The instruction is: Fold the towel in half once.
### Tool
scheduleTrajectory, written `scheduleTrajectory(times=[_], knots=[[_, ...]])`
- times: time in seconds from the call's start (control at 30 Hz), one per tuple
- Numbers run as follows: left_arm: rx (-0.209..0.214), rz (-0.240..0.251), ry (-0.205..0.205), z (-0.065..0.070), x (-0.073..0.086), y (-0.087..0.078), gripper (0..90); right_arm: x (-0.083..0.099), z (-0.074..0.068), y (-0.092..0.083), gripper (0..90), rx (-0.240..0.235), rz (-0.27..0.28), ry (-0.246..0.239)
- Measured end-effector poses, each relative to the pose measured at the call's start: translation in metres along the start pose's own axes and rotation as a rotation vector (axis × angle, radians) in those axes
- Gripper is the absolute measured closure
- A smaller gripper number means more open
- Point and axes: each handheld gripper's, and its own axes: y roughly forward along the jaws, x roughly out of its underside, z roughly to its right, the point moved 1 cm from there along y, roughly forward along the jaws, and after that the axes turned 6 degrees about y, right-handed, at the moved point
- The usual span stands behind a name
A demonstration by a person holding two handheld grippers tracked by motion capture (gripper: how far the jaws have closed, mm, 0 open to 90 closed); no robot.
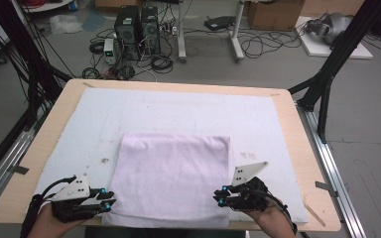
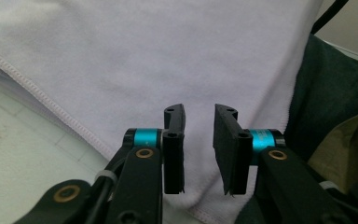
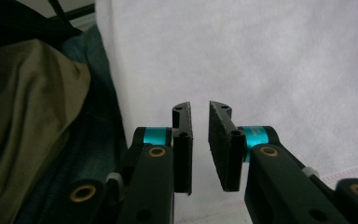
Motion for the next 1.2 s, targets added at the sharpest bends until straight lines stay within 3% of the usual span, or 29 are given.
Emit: scheduleTrajectory(times=[0.23,0.37,0.47,0.67,0.83,1.07,1.1,1.2], knots=[[0.042,-0.073,0.017,-0.004,0.008,0.024,70.7,0.007,0.007,0.031,71.3,-0.009,-0.068,-0.008],[0.046,-0.066,0.006,-0.006,0.012,0.028,73.3,0.012,0.009,0.043,72.6,-0.008,-0.09,0.003],[0.041,-0.064,0.035,-0.002,0.011,0.028,85.7,0.013,0.012,0.043,83.0,-0.008,-0.082,0.012],[0.035,-0.044,0.048,0.0,0.005,0.018,88.3,0.006,0.007,0.037,88.1,-0.003,-0.065,-0.019],[0.037,0.012,0.05,0.005,-0.006,-0.006,88.4,-0.002,0.0,0.017,88.2,-0.014,-0.009,-0.038],[0.073,-0.025,0.052,0.017,0.005,-0.006,87.3,0.0,-0.013,0.009,86.6,-0.042,-0.025,-0.059],[0.071,-0.023,0.042,0.015,0.006,-0.005,84.5,0.002,-0.011,0.01,81.6,-0.055,-0.028,-0.051],[0.055,0.001,0.012,0.006,0.003,-0.003,73.8,0.0,-0.001,0.012,75.6,-0.033,-0.022,-0.03]])
